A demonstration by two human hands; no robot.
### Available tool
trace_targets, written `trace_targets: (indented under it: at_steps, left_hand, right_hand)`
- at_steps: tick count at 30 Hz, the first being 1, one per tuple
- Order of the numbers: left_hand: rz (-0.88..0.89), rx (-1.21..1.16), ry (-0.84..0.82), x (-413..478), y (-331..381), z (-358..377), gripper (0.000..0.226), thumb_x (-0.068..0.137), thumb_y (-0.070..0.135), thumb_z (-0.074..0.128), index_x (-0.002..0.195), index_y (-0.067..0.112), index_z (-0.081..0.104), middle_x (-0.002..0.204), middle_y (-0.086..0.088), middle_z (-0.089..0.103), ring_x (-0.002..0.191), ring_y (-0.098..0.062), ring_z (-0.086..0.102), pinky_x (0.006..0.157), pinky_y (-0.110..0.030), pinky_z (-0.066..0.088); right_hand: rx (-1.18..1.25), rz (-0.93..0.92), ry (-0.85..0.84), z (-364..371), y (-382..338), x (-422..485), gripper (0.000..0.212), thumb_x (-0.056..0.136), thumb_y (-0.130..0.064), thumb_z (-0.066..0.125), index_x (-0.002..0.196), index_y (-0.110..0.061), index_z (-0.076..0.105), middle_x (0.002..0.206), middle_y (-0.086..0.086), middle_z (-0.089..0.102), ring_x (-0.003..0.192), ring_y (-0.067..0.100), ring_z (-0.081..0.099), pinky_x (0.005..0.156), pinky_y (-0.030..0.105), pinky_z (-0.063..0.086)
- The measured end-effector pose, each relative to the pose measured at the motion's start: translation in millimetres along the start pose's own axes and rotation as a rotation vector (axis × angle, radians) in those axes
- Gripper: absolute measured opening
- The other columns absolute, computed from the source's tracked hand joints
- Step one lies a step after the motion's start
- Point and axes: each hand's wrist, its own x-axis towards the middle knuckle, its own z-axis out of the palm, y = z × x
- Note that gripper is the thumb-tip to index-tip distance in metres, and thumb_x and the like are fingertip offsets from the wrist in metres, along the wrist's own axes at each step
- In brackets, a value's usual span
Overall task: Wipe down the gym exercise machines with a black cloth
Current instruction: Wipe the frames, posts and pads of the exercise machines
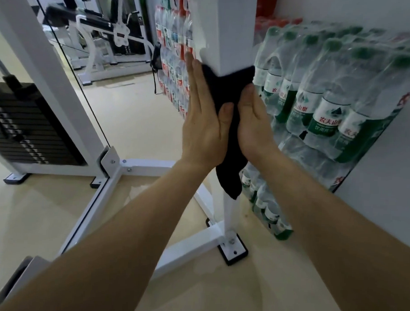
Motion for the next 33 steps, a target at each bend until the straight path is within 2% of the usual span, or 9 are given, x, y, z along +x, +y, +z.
trace_targets:
  at_steps: [4, 11, 14, 17, 20, 24, 26, 29, 33]
  left_hand:
    - [0.088, 0.003, 0.005, -22, -23, 13, 0.084, 0.099, 0.049, 0.024, 0.15, -0.015, 0.003, 0.16, -0.034, 0.002, 0.152, -0.041, 0.011, 0.117, -0.052, 0.032]
    - [-0.021, -0.001, -0.028, -95, -66, 40, 0.083, 0.096, 0.043, 0.03, 0.149, -0.015, 0.003, 0.159, -0.034, 0.004, 0.151, -0.012, 0.0, 0.116, -0.018, 0.025]
    - [-0.006, -0.001, -0.038, -112, -78, 47, 0.086, 0.095, 0.043, 0.03, 0.146, -0.021, 0.004, 0.156, -0.041, 0.003, 0.149, -0.016, 0.0, 0.117, -0.015, 0.02]
    - [-0.027, -0.038, -0.031, -131, -86, 55, 0.085, 0.091, 0.035, 0.034, 0.142, -0.027, 0.006, 0.152, -0.047, 0.004, 0.147, -0.027, 0.001, 0.115, -0.008, 0.015]
    - [-0.039, -0.058, -0.053, -150, -97, 63, 0.086, 0.09, 0.034, 0.034, 0.141, -0.029, 0.005, 0.151, -0.048, 0.002, 0.148, -0.039, 0.004, 0.117, -0.011, 0.014]
    - [-0.064, -0.078, -0.09, -180, -120, 73, 0.089, 0.093, 0.042, 0.033, 0.142, -0.027, 0.004, 0.153, -0.046, 0.0, 0.149, -0.031, 0.001, 0.119, -0.018, 0.017]
    - [-0.108, -0.075, -0.091, -196, -129, 79, 0.088, 0.091, 0.037, 0.037, 0.143, -0.025, 0.004, 0.154, -0.044, 0.0, 0.151, -0.028, 0.002, 0.115, -0.017, 0.024]
    - [-0.119, -0.056, -0.091, -220, -145, 88, 0.087, 0.092, 0.037, 0.038, 0.145, -0.021, 0.002, 0.155, -0.043, 0.0, 0.15, -0.01, -0.006, 0.112, -0.012, 0.024]
    - [-0.127, -0.066, -0.119, -250, -165, 100, 0.086, 0.093, 0.041, 0.039, 0.146, -0.014, -0.001, 0.156, -0.04, -0.001, 0.153, -0.03, 0.002, 0.115, -0.024, 0.032]
  right_hand:
    - [0.008, -0.003, 0.018, -1, 45, -18, 0.035, 0.109, -0.022, 0.02, 0.129, -0.028, 0.047, 0.123, -0.016, 0.058, 0.119, -0.007, 0.054, 0.102, 0.014, 0.038]
    - [-0.053, 0.083, 0.069, -9, 119, -69, 0.036, 0.108, -0.019, 0.021, 0.124, -0.023, 0.053, 0.113, -0.021, 0.059, 0.105, -0.015, 0.056, 0.094, 0.01, 0.041]
    - [-0.086, 0.112, 0.1, -13, 143, -81, 0.042, 0.106, -0.026, 0.022, 0.124, -0.013, 0.058, 0.107, -0.019, 0.061, 0.1, -0.013, 0.058, 0.091, 0.011, 0.043]
    - [-0.096, 0.11, 0.112, -15, 166, -94, 0.038, 0.106, -0.025, 0.022, 0.121, -0.02, 0.057, 0.109, -0.014, 0.063, 0.104, -0.002, 0.061, 0.094, 0.017, 0.046]
    - [-0.087, 0.143, 0.128, -15, 187, -106, 0.034, 0.106, -0.028, 0.022, 0.108, -0.031, 0.056, 0.103, -0.018, 0.062, 0.099, -0.006, 0.06, 0.093, 0.018, 0.046]
    - [-0.097, 0.185, 0.122, -19, 218, -124, 0.036, 0.105, -0.035, 0.021, 0.107, -0.031, 0.058, 0.101, -0.018, 0.064, 0.097, 0.001, 0.061, 0.091, 0.027, 0.048]
    - [-0.101, 0.183, 0.118, -21, 234, -135, 0.04, 0.105, -0.035, 0.021, 0.121, -0.024, 0.056, 0.115, -0.007, 0.065, 0.111, 0.007, 0.061, 0.1, 0.032, 0.047]
    - [-0.116, 0.212, 0.126, -24, 256, -153, 0.036, 0.107, -0.029, 0.02, 0.124, -0.022, 0.051, 0.114, -0.015, 0.061, 0.111, -0.011, 0.056, 0.098, 0.015, 0.042]
    - [-0.125, 0.282, 0.137, -28, 288, -172, 0.035, 0.105, -0.031, 0.02, 0.109, -0.033, 0.055, 0.102, -0.021, 0.06, 0.098, -0.008, 0.058, 0.092, 0.018, 0.043]
